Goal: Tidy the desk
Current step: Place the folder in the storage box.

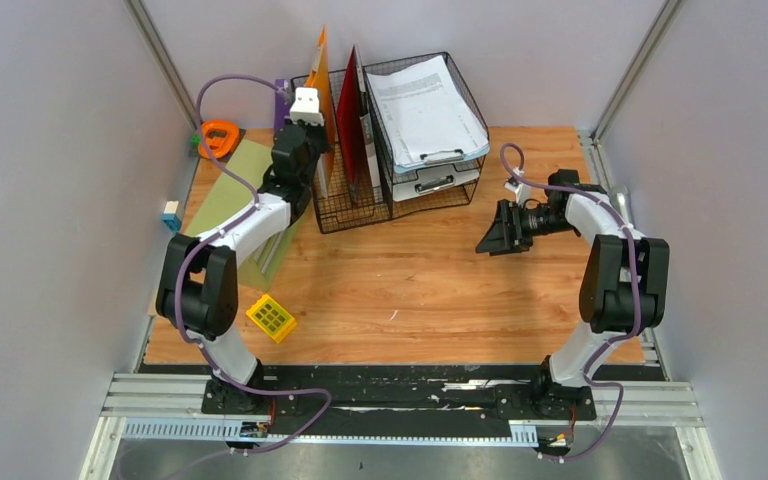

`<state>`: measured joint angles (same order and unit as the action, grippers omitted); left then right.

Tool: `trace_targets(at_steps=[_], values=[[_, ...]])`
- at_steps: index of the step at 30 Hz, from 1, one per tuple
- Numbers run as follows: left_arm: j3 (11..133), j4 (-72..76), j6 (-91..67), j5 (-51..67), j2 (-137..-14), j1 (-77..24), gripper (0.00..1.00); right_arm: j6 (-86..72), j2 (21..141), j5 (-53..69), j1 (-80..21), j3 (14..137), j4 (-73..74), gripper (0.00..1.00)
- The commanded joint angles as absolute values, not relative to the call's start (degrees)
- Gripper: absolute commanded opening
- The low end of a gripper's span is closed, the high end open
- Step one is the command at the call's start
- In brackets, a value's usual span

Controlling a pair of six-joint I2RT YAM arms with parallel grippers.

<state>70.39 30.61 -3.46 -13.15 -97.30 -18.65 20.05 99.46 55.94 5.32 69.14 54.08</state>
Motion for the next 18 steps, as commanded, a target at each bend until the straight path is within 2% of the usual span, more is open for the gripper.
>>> trace_targets(at_steps=[1, 18], values=[[70.3, 44.3, -1.9, -10.4, -98.8, -18.2, 0.0, 21.7, 100.3, 56.7, 5.1, 68.9, 52.6, 0.7], [63.6, 48.4, 2.6, -8.5, -100.1, -16.3, 0.0, 21.9, 101.2, 57.1, 5.2, 68.5, 52.8, 0.7]])
